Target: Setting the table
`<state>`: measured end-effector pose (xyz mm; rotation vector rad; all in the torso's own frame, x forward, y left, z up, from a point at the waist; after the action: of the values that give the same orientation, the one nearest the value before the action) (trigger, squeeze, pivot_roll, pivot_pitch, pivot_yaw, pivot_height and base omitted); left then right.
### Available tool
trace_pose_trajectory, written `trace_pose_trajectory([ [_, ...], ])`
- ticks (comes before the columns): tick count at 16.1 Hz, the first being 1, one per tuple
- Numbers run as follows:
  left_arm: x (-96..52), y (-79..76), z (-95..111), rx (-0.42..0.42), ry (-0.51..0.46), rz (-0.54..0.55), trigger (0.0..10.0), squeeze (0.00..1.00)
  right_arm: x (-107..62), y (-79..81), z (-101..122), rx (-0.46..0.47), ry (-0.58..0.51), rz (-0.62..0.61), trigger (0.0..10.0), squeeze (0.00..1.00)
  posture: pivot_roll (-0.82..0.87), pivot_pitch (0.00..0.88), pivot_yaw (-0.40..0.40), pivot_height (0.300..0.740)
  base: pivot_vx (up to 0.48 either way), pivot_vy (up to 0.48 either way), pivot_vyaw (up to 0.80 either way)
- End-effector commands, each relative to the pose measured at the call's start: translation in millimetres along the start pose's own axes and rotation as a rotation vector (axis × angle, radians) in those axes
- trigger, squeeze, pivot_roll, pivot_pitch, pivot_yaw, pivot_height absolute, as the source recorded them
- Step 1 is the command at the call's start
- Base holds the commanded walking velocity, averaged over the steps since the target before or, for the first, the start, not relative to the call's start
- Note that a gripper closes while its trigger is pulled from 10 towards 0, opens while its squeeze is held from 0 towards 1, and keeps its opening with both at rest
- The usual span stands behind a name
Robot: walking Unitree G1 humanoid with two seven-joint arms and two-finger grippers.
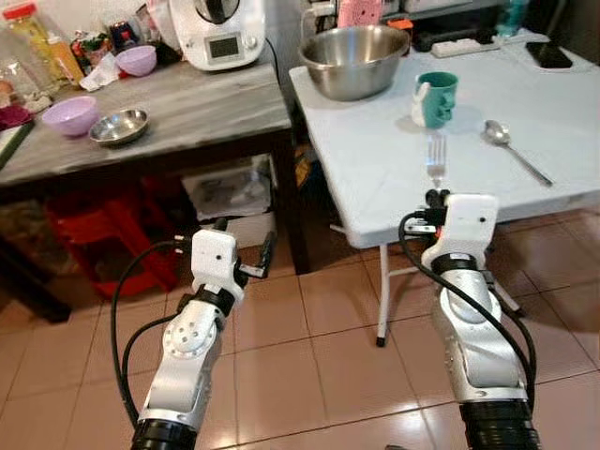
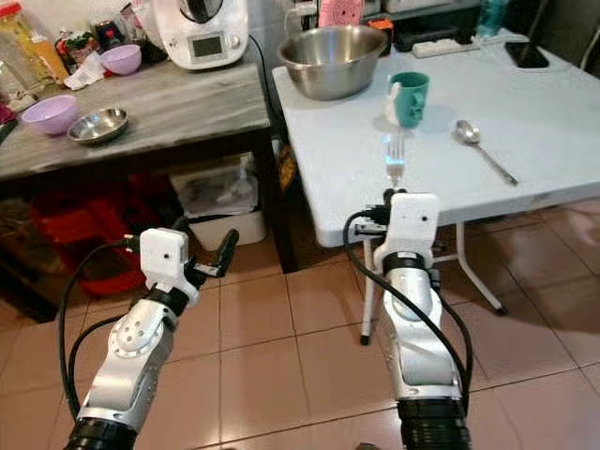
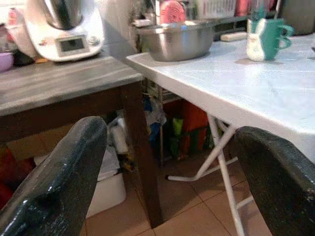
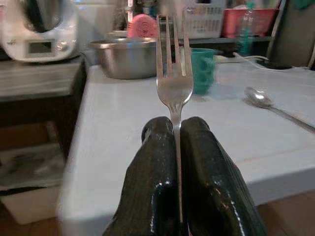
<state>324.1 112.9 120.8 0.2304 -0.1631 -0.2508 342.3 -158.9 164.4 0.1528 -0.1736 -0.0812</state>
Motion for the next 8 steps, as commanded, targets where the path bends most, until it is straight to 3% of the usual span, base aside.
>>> trace_pose_trajectory([
  [1,-5.0,10.8,-8.0,0.020,0.031,0.028,10.0,0.00,-0.2,14.8,2.4,0.020,-0.015,0.040,10.0,0.00,-0.10,0.075,0.113,0.740,0.000,0.435,0.00],
  [3,-3.8,10.6,-9.0,0.021,0.034,0.028,10.0,0.00,0.1,16.8,2.7,0.025,-0.017,0.047,10.0,0.00,-0.10,0.068,0.113,0.740,0.000,0.431,0.00],
  [6,-3.4,9.1,-10.0,0.023,0.036,0.025,10.0,0.00,0.3,16.1,2.1,0.024,-0.019,0.050,10.0,0.00,-0.10,0.067,0.110,0.740,0.000,0.434,0.77],
  [8,-3.7,8.4,-10.5,0.024,0.037,0.024,10.0,0.00,0.1,15.5,1.1,0.026,-0.015,0.048,10.0,0.00,-0.10,0.067,0.109,0.740,0.000,0.431,0.00],
])
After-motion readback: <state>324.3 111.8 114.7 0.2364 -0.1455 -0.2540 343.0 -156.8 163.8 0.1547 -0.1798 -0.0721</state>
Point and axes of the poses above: a point about 5 cm out from each wrist's last joint towards the gripper, its own x axis pointing out of the wrist towards the gripper, its own z axis along the axis of the wrist's last joint, y = z × x, the point moved 3 cm from there along x, pointing out of the wrist towards the gripper, and after that the axes turned 13 degrees about x, right-handed, at the moved point
